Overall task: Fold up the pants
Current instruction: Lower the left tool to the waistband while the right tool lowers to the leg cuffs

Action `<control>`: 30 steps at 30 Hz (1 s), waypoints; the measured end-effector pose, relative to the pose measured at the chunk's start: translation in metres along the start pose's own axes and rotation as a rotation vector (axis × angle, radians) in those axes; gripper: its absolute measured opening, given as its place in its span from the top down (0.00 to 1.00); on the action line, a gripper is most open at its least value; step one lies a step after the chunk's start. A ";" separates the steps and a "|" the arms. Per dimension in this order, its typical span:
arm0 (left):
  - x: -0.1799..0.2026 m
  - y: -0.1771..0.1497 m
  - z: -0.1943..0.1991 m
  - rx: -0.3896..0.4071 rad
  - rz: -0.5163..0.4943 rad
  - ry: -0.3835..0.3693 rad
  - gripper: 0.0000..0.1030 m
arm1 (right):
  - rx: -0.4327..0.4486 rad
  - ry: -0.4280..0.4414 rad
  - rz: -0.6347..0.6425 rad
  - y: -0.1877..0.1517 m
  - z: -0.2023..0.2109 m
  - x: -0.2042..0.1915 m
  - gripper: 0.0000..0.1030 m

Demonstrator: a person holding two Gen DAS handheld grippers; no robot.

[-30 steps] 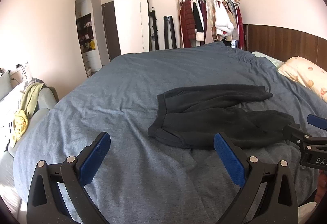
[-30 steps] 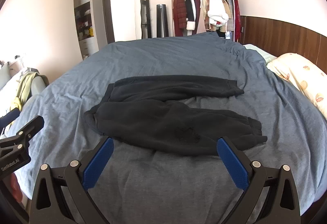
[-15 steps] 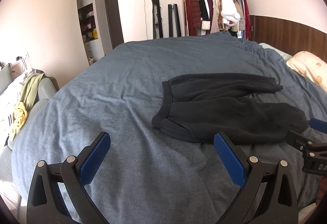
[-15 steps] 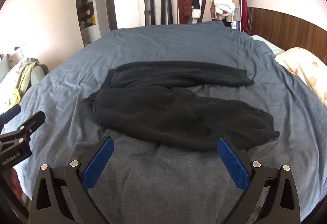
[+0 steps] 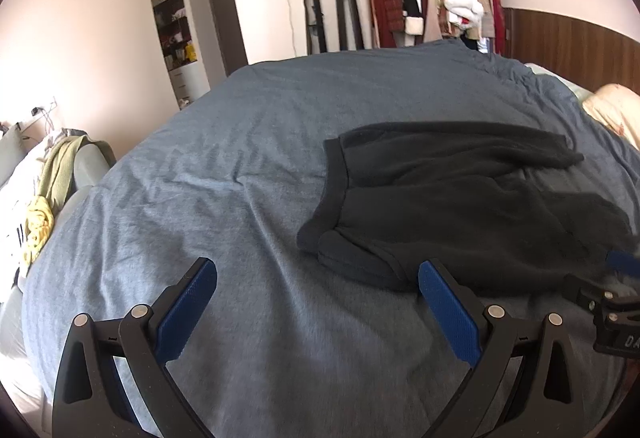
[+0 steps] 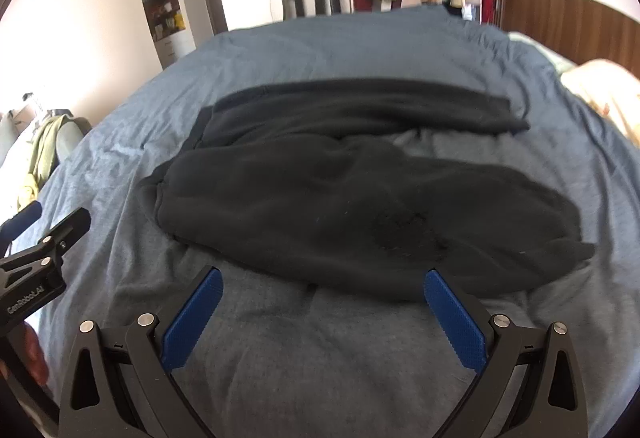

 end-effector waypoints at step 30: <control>0.016 0.001 -0.083 -0.518 0.067 -0.123 0.42 | -0.538 0.129 -0.512 -0.011 -0.064 0.012 0.29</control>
Point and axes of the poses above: each gripper's, at about its wrist camera, not at the fingertips, and z roughly against the way its jaws point, x to its right, y to its top, the point moved 8 cm from there along -z, roughly the way its jaws point, and after that the axes turned 1 degree about -z, right-handed, at the moved point
